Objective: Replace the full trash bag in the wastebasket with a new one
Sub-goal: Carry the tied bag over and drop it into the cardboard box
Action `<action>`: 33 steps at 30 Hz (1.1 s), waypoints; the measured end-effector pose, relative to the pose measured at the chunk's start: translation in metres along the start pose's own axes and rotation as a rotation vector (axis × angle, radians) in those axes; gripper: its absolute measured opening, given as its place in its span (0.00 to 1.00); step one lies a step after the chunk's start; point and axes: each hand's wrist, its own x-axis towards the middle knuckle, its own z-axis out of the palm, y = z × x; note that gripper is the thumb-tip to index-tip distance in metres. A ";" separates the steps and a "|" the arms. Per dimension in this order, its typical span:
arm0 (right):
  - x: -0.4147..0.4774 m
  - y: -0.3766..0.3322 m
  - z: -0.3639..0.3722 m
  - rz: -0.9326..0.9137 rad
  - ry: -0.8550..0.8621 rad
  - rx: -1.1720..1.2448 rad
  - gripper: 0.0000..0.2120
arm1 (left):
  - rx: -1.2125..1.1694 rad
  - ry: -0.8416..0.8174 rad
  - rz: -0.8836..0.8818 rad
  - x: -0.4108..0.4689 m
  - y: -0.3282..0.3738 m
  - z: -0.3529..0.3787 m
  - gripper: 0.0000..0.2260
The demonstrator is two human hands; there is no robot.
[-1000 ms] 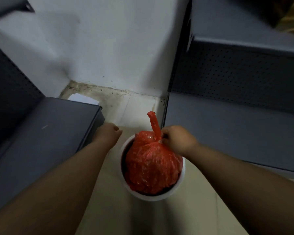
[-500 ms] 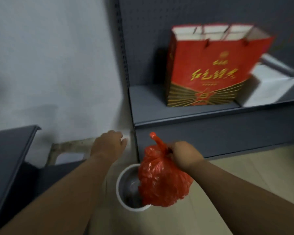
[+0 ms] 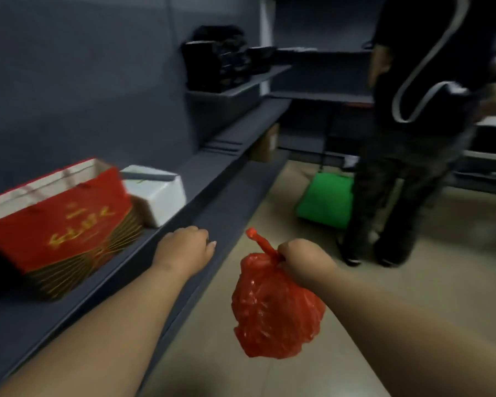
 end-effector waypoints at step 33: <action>-0.791 0.745 -0.072 1.979 0.448 0.292 0.10 | -0.101 0.071 1.802 -0.252 1.210 -0.086 0.18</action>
